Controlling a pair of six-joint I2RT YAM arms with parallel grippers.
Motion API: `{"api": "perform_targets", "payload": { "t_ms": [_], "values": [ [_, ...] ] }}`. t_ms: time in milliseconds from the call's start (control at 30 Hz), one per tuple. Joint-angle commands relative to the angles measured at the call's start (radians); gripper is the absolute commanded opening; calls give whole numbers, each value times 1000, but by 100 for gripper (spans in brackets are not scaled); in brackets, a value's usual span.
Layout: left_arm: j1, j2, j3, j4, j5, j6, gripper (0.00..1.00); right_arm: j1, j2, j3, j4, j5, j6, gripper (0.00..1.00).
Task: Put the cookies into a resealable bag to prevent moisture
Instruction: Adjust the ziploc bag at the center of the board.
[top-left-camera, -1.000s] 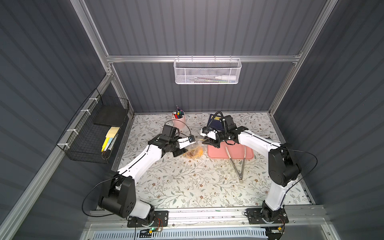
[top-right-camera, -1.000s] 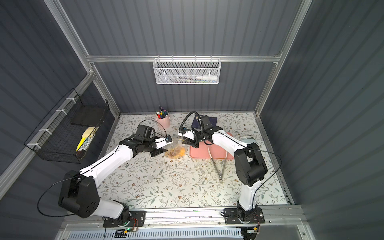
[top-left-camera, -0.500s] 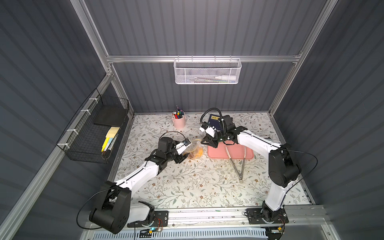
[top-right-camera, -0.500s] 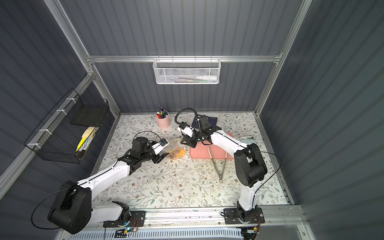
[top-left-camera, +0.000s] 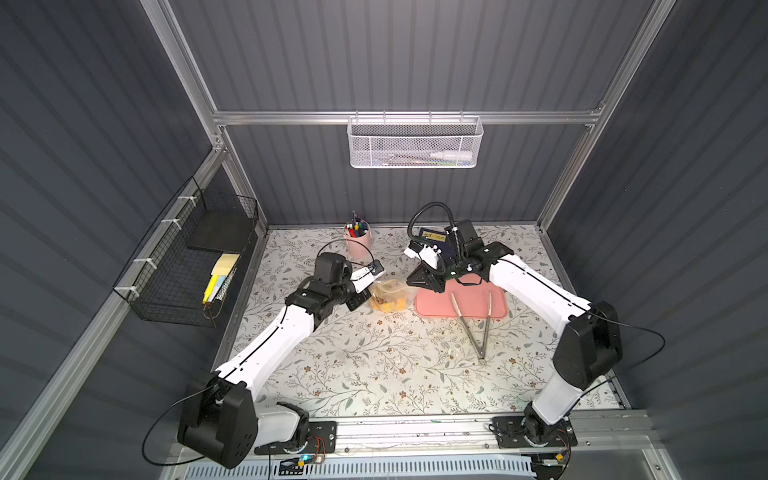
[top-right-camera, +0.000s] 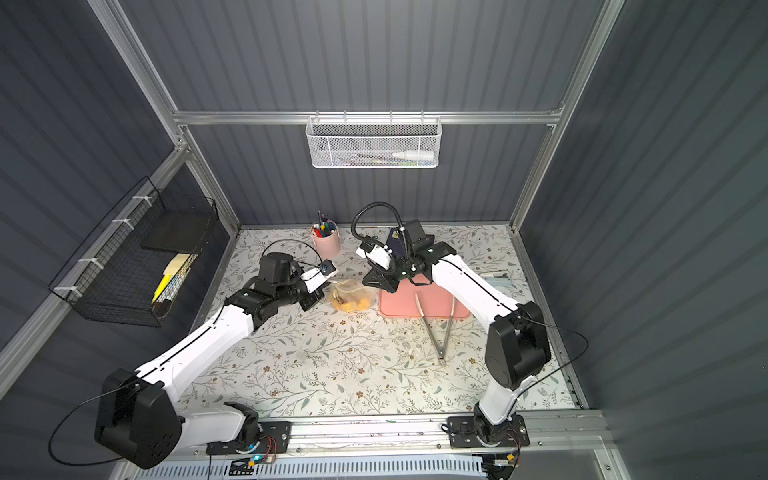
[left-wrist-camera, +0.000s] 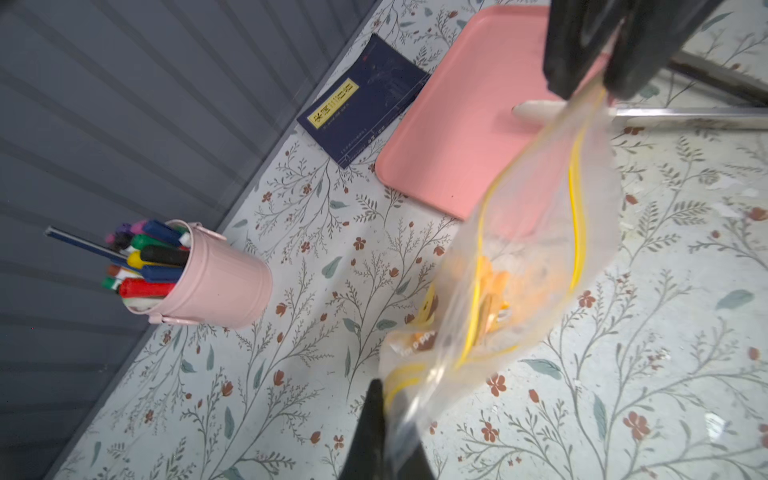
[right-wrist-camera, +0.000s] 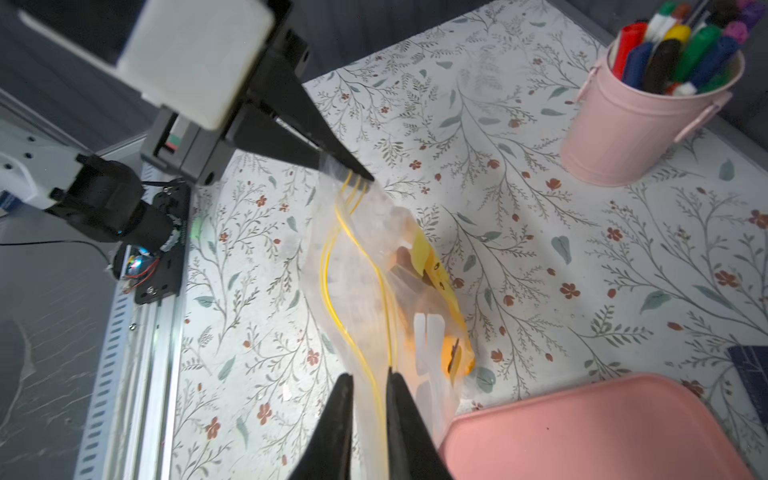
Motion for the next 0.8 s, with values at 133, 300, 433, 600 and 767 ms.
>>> {"api": "perform_targets", "payload": {
  "t_ms": [133, 300, 433, 600, 767],
  "values": [
    [-4, -16, 81, -347, 78, 83, 0, 24, -3, -60, -105, -36, -31, 19],
    [3, 84, 72, -367, 130, 101, 0, 25, -3, -124, 49, 106, 34, 32],
    [24, 161, 99, -361, 131, 109, 0, 24, -65, -253, 224, 179, 61, 44],
    [70, 251, 172, -402, 138, 124, 0, 24, -150, -400, 335, 169, 59, 46],
    [104, 296, 222, -416, 108, 125, 0, 72, -208, -494, 371, 170, -14, 56]
  ]
}}
